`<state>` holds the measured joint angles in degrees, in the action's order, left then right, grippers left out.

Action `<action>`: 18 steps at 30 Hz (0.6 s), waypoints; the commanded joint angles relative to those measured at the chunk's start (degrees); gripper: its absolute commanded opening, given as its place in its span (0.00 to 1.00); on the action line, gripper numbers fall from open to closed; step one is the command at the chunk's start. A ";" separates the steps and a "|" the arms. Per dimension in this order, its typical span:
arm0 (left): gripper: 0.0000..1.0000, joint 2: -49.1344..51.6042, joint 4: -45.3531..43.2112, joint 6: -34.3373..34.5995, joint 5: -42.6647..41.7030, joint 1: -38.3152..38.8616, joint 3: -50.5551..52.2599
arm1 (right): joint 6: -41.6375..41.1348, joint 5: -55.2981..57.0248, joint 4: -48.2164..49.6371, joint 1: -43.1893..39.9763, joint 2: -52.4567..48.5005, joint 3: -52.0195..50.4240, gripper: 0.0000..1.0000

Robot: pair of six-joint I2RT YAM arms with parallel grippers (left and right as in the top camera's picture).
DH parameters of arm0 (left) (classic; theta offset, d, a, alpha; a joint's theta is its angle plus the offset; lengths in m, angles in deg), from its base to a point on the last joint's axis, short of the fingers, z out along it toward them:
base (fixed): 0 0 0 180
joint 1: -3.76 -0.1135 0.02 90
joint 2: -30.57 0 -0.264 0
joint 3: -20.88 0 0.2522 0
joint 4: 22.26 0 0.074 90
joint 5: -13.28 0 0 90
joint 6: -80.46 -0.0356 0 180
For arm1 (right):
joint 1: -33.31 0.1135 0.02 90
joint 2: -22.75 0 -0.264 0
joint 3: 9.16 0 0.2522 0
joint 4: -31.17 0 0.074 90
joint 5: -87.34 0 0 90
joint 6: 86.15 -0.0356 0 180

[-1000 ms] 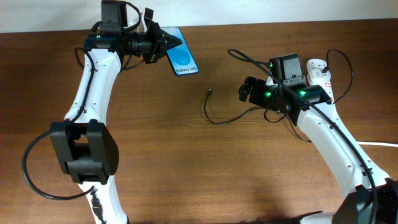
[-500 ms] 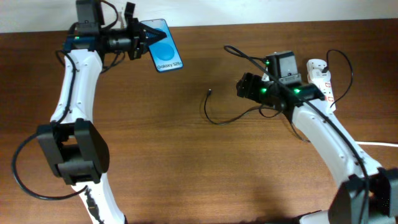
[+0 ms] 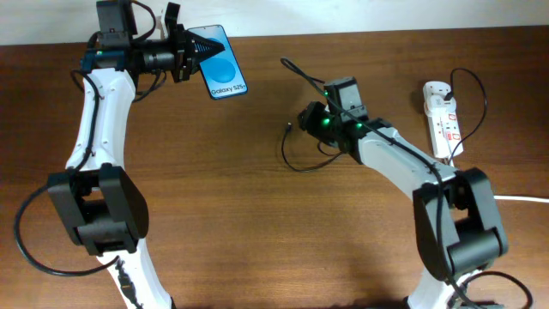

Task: Plug charger to phone and switch on socket
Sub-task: 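Lower the right gripper and grasp the black cable's USB-C plug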

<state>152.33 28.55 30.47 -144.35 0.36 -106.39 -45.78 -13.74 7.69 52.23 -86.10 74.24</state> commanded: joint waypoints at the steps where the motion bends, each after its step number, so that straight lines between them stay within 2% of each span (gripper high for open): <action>1: 0.00 0.50 -0.09 -1.07 -1.62 -0.13 -0.52 | -3.45 0.98 1.57 0.66 -3.04 0.87 0.47; 10: 0.00 0.50 -0.07 -1.05 -1.62 -0.13 -0.52 | -5.38 0.07 5.09 2.60 -8.50 0.87 0.36; 18: 0.00 0.50 -0.07 -1.07 -1.60 -0.13 -0.52 | -5.31 -5.95 10.62 3.32 -13.38 0.87 0.36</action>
<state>152.33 28.60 30.47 -144.24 0.36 -106.39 -51.22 -17.23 18.03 54.70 -96.99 74.55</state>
